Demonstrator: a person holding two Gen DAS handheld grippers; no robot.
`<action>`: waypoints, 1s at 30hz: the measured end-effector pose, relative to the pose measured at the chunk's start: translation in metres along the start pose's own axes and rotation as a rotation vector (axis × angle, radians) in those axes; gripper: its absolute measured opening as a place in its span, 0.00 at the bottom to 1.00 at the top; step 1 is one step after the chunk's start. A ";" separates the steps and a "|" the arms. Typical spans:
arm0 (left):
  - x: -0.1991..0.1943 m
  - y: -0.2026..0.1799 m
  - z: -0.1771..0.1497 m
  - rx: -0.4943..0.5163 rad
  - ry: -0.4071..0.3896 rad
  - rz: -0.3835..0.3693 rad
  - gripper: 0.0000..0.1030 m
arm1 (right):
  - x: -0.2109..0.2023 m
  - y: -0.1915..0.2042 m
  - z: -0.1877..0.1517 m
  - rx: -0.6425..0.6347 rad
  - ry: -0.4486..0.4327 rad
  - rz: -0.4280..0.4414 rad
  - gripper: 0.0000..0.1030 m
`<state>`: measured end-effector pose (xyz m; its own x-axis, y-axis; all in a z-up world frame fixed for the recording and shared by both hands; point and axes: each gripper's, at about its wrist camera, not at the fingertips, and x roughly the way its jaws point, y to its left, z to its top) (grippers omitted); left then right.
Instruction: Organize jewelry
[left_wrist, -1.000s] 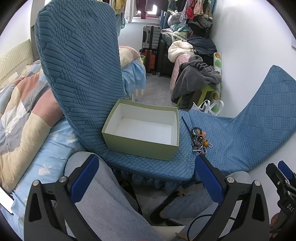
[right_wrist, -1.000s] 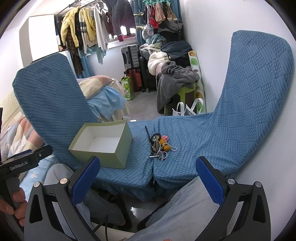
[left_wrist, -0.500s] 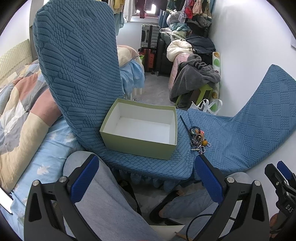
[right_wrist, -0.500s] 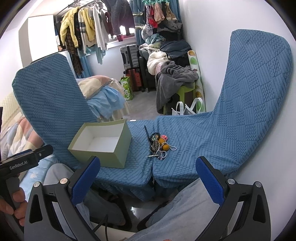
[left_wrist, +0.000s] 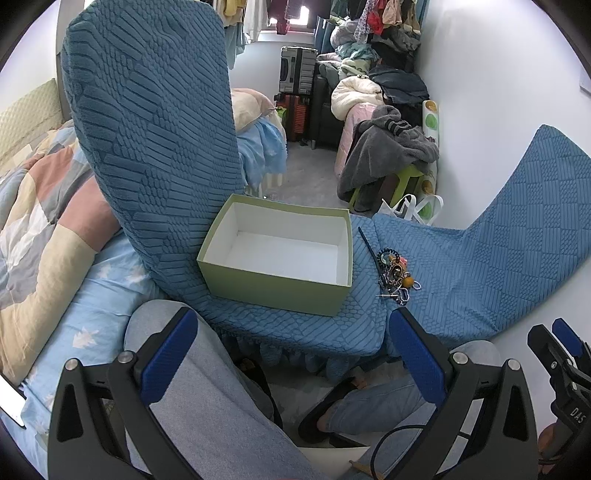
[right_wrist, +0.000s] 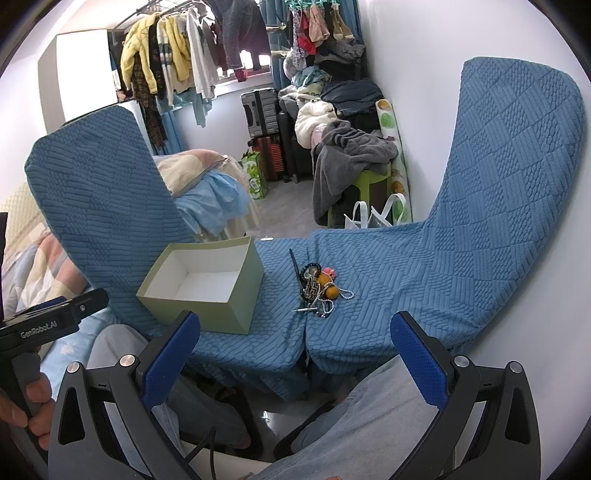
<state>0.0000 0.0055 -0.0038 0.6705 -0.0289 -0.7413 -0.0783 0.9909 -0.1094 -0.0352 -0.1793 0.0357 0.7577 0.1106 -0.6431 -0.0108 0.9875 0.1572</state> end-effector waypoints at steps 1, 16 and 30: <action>0.000 -0.001 0.000 0.002 0.000 0.001 1.00 | 0.000 0.000 0.001 0.000 0.000 0.000 1.00; 0.004 -0.005 0.001 0.011 -0.003 0.004 1.00 | 0.008 -0.009 0.004 0.000 -0.001 0.003 1.00; 0.022 -0.012 0.011 0.020 -0.005 -0.017 1.00 | 0.035 -0.024 0.015 -0.018 -0.009 0.027 1.00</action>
<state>0.0239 -0.0058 -0.0119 0.6754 -0.0456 -0.7360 -0.0519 0.9927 -0.1091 0.0016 -0.2009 0.0205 0.7630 0.1358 -0.6320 -0.0424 0.9861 0.1608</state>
